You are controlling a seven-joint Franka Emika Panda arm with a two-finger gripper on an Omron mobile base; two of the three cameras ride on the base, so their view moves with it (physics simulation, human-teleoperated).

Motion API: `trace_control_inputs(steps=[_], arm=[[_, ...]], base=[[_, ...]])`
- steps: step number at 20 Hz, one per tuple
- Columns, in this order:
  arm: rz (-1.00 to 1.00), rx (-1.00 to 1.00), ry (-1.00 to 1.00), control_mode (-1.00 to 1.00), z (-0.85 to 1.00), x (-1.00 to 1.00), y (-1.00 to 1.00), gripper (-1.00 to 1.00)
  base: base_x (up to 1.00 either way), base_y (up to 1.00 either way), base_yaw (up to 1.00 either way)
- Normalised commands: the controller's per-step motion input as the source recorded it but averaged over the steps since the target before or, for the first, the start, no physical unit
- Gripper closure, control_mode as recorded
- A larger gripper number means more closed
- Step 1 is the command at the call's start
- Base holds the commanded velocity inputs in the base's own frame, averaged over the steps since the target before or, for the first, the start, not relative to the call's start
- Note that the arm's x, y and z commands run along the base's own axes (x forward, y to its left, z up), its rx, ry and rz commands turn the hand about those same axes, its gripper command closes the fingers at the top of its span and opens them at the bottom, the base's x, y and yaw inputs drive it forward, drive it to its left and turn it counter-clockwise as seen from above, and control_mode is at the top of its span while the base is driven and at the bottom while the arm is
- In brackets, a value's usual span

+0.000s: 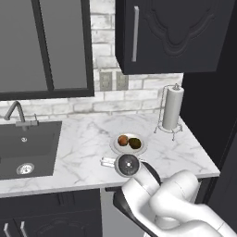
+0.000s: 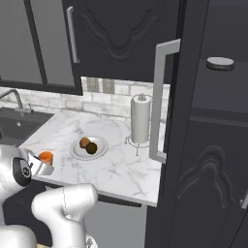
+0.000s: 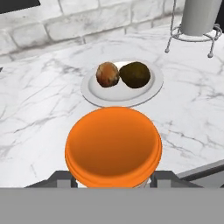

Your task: Pick the avocado and bread from the counter and place them on the plate. Then pick the jam from the cabinet and place it next to the plate. Lastly close the cabinet door.

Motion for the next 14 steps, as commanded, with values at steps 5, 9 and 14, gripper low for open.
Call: trace_control_inputs(steps=[5,9,14], arm=[[0.00,0.03,-0.03,-1.00,-0.31,0.19,0.00,1.00],[0.00,0.03,-0.02,-1.00,-0.29,0.27,0.00,1.00],[0.00,0.03,0.00,-1.00,-0.26,0.24,0.00,1.00]], base=[[0.00,0.00,0.00],[0.00,0.00,0.00],[0.00,0.00,0.00]])
